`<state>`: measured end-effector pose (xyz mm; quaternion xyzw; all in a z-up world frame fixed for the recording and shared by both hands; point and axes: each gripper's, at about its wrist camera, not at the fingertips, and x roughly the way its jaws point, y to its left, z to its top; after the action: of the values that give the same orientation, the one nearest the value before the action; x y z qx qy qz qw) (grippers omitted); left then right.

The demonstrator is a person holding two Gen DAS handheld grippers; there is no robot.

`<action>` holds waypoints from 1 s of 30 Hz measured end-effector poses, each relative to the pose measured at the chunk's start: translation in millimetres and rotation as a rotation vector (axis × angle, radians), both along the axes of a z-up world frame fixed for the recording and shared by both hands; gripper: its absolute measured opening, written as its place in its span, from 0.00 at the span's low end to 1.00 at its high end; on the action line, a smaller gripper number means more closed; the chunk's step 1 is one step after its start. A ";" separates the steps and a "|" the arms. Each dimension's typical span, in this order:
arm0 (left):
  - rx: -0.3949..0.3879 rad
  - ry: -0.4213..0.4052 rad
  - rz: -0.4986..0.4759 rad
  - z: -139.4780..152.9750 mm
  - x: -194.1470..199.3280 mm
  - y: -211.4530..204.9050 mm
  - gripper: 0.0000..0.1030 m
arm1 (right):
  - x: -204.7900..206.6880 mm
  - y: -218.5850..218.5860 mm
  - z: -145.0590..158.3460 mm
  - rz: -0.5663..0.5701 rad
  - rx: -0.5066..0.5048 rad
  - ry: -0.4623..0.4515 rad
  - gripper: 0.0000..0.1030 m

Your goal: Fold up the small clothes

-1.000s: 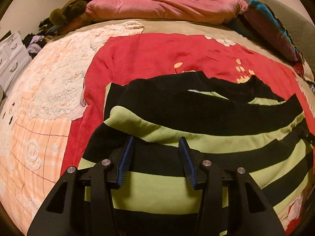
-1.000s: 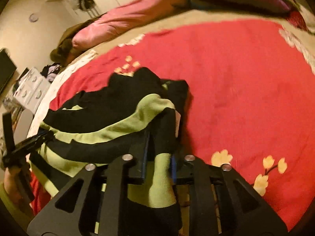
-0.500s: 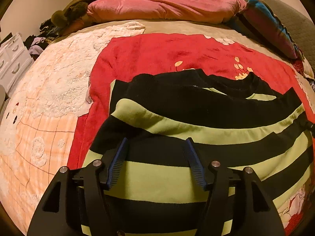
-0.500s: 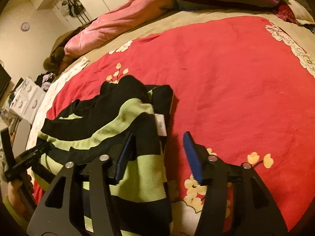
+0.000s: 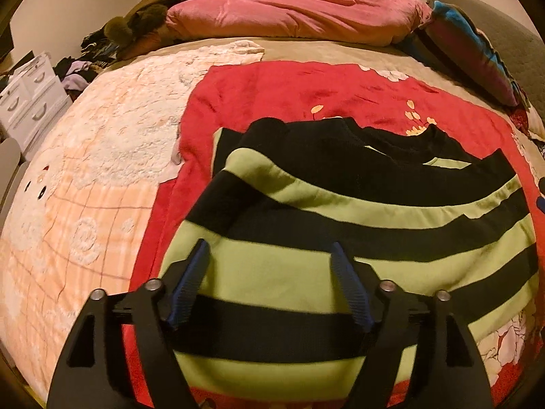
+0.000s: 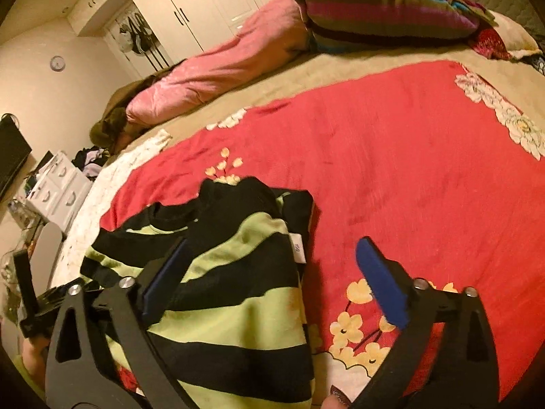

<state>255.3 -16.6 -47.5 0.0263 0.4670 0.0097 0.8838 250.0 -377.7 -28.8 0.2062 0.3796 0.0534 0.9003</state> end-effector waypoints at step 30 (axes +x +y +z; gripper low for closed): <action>-0.009 -0.065 0.108 41.2 -67.4 50.7 0.96 | -32.0 69.0 32.7 0.144 -0.178 -0.183 0.91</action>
<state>187.9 34.2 -6.3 -0.0034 0.4391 0.0561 0.8967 218.1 -308.7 3.9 0.0924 0.3130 0.1025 0.9397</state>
